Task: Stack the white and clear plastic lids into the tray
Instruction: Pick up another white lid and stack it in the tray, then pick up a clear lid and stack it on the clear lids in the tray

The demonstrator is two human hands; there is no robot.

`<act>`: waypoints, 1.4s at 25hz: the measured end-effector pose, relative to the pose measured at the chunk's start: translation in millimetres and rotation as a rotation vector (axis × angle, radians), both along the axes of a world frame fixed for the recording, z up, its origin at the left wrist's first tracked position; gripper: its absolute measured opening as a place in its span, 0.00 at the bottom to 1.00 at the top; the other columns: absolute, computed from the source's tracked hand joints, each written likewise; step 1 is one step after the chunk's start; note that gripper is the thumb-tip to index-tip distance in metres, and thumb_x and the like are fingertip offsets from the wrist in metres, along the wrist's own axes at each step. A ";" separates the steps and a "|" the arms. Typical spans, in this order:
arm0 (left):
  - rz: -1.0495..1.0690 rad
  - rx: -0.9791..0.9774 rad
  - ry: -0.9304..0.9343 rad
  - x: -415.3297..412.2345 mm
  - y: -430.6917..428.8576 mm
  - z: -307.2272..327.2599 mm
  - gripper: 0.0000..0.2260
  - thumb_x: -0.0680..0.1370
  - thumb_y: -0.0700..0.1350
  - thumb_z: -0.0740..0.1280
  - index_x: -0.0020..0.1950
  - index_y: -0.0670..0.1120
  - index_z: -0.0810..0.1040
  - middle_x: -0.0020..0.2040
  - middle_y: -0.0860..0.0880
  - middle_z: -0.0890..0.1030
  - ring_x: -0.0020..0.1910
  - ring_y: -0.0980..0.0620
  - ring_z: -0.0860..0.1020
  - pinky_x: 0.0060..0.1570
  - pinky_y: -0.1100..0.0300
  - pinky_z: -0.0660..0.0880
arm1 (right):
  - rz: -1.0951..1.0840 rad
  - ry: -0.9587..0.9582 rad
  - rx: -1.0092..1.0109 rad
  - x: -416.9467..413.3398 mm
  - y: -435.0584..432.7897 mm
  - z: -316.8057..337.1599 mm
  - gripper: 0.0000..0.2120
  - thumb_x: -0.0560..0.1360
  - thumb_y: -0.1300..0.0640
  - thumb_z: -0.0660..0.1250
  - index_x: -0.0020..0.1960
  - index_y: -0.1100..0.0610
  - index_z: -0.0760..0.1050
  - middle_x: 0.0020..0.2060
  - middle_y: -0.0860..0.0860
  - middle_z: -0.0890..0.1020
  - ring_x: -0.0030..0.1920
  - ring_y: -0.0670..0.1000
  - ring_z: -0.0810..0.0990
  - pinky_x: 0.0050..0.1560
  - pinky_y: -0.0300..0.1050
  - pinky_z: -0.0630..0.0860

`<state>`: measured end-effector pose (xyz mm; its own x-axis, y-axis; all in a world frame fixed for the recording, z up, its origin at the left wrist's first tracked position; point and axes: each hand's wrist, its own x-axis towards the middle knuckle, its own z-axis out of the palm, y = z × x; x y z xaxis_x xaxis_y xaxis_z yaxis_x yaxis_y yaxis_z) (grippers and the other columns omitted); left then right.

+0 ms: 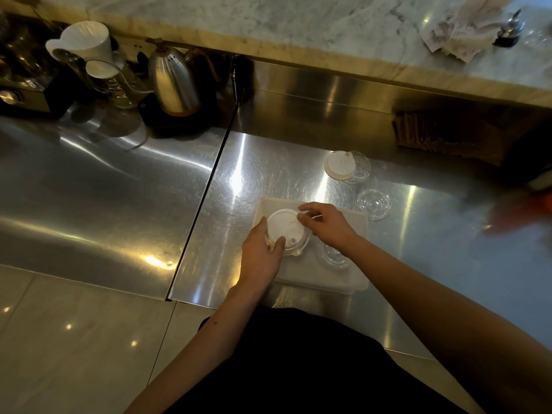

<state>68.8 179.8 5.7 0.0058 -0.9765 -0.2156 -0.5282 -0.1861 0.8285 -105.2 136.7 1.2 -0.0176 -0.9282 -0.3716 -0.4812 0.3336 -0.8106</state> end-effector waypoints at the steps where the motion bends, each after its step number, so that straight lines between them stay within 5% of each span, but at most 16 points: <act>1: 0.002 0.004 -0.007 -0.1 -0.3 -0.4 0.23 0.76 0.45 0.68 0.70 0.44 0.68 0.65 0.45 0.76 0.62 0.49 0.74 0.54 0.66 0.68 | -0.001 0.001 -0.001 -0.9 0.1 0.3 0.16 0.76 0.51 0.68 0.62 0.54 0.77 0.53 0.55 0.81 0.52 0.51 0.80 0.56 0.53 0.79; 5: 0.020 0.023 0.012 0.0 -1.9 0.2 0.26 0.77 0.45 0.67 0.73 0.43 0.65 0.69 0.43 0.72 0.67 0.45 0.72 0.63 0.51 0.73 | -0.007 -0.010 -0.012 -3.5 0.5 2.5 0.16 0.76 0.51 0.68 0.62 0.54 0.77 0.52 0.55 0.82 0.51 0.52 0.81 0.53 0.50 0.79; 12: 0.042 -0.046 0.026 2.0 -7.7 1.3 0.21 0.77 0.45 0.66 0.70 0.45 0.70 0.68 0.45 0.73 0.65 0.47 0.73 0.63 0.47 0.74 | -0.024 0.011 -0.072 -8.3 -1.0 7.3 0.14 0.76 0.52 0.68 0.61 0.54 0.78 0.50 0.53 0.82 0.45 0.44 0.80 0.44 0.32 0.72; 19: -0.012 -0.093 -0.022 -1.9 -31.1 9.4 0.16 0.78 0.47 0.64 0.66 0.47 0.72 0.64 0.48 0.76 0.61 0.51 0.74 0.61 0.52 0.73 | -0.073 0.004 -0.121 -16.8 -3.2 14.8 0.14 0.76 0.53 0.68 0.61 0.54 0.78 0.48 0.53 0.84 0.47 0.48 0.81 0.49 0.38 0.74; 29: -0.173 -0.102 0.000 -39.7 -92.7 28.3 0.18 0.79 0.49 0.63 0.68 0.47 0.70 0.67 0.47 0.75 0.62 0.50 0.76 0.58 0.59 0.71 | -0.275 -0.012 -0.188 -52.1 -20.3 18.7 0.13 0.76 0.53 0.66 0.61 0.50 0.75 0.46 0.46 0.81 0.44 0.44 0.81 0.44 0.39 0.78; 35: -0.270 0.023 -0.070 -73.2 -140.5 14.6 0.21 0.79 0.52 0.63 0.71 0.48 0.67 0.70 0.46 0.72 0.64 0.47 0.75 0.56 0.59 0.71 | -0.378 0.024 -0.138 -76.9 -46.7 13.7 0.19 0.77 0.54 0.67 0.67 0.52 0.71 0.55 0.51 0.80 0.50 0.48 0.80 0.43 0.35 0.75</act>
<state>-4.4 39.4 20.3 -0.2381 -0.9396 -0.2457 -0.6169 -0.0491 0.7855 -182.1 90.0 14.9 -0.3745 -0.8958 -0.2392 -0.3650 0.3796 -0.8501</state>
